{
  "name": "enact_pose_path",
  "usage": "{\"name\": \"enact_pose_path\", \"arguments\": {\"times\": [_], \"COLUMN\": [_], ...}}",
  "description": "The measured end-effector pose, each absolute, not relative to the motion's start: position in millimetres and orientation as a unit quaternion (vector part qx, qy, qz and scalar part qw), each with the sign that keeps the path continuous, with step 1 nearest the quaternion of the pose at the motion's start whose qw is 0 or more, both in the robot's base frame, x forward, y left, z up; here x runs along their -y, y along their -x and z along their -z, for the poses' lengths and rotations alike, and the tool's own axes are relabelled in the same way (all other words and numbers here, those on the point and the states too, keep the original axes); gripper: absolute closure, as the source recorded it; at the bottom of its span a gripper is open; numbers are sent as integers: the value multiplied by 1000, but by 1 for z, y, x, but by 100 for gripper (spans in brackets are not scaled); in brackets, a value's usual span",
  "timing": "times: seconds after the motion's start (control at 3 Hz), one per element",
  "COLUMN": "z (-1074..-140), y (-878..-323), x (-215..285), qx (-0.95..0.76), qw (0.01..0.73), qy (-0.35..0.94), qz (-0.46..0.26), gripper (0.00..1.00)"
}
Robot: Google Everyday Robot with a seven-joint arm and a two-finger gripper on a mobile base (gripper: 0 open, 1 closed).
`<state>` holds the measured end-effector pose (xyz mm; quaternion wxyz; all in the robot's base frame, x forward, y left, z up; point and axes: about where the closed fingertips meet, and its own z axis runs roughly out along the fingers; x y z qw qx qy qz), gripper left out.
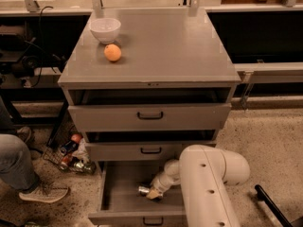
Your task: Pick redbull can from bottom drawer and place on counter
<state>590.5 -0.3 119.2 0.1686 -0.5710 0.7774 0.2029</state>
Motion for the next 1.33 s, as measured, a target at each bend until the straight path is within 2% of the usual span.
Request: {"name": "enact_pose_path", "arguments": {"times": [0.67, 1.33], "z": [-144, -283], "y": [-579, -577], "x": [12, 77], "qx": [-776, -794], "qw": [175, 261], "qy": [572, 531], "qz": [-200, -138], "gripper": [98, 100]}}
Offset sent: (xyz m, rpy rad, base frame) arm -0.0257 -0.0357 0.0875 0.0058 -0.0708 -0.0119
